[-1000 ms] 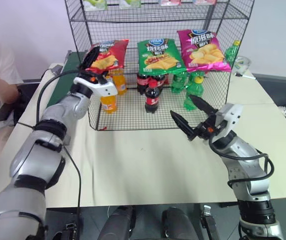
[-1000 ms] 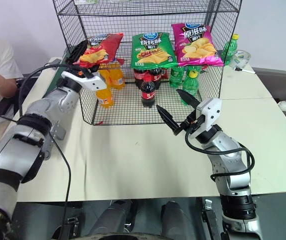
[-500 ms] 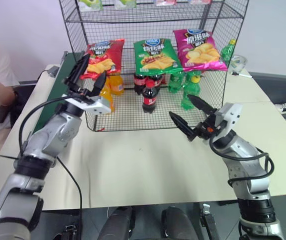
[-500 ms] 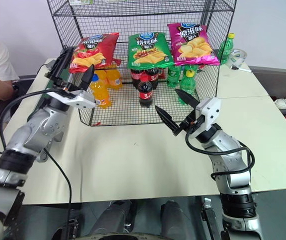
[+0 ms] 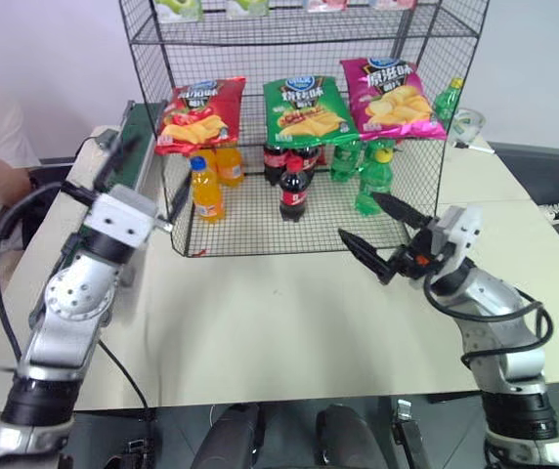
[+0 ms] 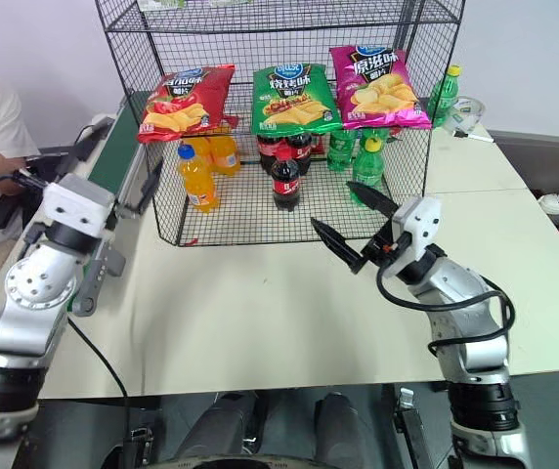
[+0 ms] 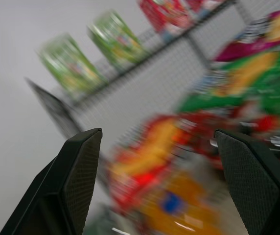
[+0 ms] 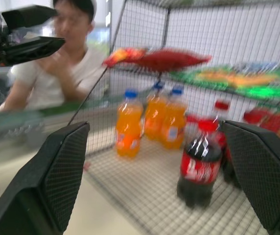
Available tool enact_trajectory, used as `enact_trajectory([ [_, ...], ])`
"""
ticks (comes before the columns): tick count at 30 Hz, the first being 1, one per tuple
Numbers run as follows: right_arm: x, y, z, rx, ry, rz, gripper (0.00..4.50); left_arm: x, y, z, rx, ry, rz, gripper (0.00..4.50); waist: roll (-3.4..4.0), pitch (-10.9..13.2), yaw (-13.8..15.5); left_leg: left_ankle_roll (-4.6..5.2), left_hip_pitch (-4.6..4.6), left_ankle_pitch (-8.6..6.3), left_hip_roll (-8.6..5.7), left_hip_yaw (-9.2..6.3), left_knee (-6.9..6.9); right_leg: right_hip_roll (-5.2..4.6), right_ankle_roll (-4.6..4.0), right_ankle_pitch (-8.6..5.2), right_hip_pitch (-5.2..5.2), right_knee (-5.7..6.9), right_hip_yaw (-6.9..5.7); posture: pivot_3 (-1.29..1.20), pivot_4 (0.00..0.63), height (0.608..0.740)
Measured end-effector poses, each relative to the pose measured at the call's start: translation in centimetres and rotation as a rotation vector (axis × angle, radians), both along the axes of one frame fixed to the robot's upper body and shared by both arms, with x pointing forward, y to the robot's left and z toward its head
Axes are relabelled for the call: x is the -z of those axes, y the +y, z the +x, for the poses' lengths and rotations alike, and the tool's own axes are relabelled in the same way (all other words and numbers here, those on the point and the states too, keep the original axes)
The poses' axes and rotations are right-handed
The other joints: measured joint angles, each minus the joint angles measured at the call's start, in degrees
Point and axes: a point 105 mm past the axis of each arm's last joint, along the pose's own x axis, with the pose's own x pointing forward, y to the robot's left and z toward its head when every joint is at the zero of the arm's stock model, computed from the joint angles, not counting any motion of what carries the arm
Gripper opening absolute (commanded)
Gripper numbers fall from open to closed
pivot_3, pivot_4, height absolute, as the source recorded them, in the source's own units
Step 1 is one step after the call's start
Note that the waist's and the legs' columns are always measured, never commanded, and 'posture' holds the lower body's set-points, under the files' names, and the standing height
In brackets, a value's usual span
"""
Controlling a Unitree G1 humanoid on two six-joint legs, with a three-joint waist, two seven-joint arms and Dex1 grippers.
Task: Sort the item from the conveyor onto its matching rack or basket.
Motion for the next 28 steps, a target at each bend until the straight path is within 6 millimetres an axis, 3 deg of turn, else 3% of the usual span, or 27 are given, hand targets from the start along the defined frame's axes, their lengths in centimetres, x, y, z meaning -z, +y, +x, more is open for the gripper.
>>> enact_trajectory([
  [6,0.3,-1.9,-1.8,-0.071,0.065,-0.108,4.50,0.2,3.1,-0.9,0.060,0.160,-0.078,3.80,0.01,-0.01,0.16,0.07,0.04,-0.05,0.00,0.01,0.01,-0.03,-0.01,-0.01,0.13,-0.13,-0.03,0.00,0.150,0.740],
  [12,1.3,-3.3,-2.9,-0.093,0.120,-0.179,4.50,4.1,3.4,-2.3,0.139,0.382,-0.056,3.80,0.01,0.00,0.21,0.09,0.06,-0.06,0.00,0.04,0.00,-0.09,-0.03,-0.02,0.16,-0.15,-0.03,0.00,0.150,0.740],
  [20,1.8,-5.3,-3.2,-0.077,0.146,-0.230,4.50,6.0,5.6,-2.6,0.090,0.467,0.001,3.80,0.01,0.00,0.37,0.12,0.06,-0.10,0.00,0.05,0.00,-0.15,-0.17,-0.10,0.18,-0.20,-0.05,0.00,0.150,0.740],
  [28,2.6,-6.4,-3.5,-0.062,0.179,-0.244,4.50,7.4,5.7,-3.4,0.117,0.514,0.041,3.80,0.02,0.00,0.54,0.13,0.06,-0.11,0.00,0.05,-0.02,-0.17,-0.18,-0.10,0.18,-0.22,-0.05,0.00,0.150,0.740],
])
